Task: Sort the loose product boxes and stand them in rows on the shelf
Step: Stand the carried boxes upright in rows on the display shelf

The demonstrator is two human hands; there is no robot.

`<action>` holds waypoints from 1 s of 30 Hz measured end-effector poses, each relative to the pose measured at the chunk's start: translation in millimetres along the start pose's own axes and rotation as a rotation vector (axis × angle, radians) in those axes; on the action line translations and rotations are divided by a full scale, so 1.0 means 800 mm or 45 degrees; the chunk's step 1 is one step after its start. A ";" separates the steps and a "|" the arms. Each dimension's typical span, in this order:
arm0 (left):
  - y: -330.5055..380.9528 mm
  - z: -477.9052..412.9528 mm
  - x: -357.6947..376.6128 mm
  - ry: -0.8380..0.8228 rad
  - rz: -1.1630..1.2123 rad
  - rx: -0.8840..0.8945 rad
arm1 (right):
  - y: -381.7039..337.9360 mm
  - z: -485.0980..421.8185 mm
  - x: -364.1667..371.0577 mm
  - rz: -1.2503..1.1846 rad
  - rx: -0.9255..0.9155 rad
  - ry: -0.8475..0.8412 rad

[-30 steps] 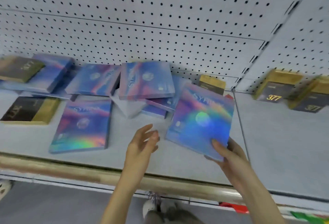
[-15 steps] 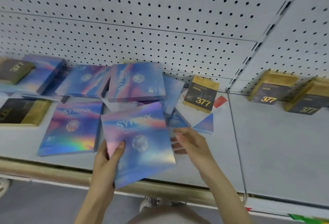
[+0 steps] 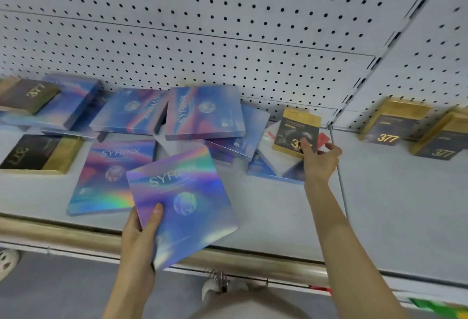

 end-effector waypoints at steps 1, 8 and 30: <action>-0.003 0.001 0.003 -0.014 -0.007 -0.009 | 0.010 -0.003 -0.002 -0.095 0.083 -0.088; -0.034 -0.007 0.045 -0.208 -0.196 -0.026 | 0.061 0.020 -0.087 -0.660 0.272 -0.536; -0.099 0.115 0.302 -0.070 -0.024 -0.060 | -0.035 -0.217 -0.161 -0.096 -0.536 -0.143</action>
Point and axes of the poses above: each hand's wrist, its own z-axis away from the middle knuckle, its own x-axis out of the palm, y = z × x, the point moved 10 cm from there along -z, towards the middle knuckle, and after that the axes turned 8 degrees about x, right-handed, at the moved point
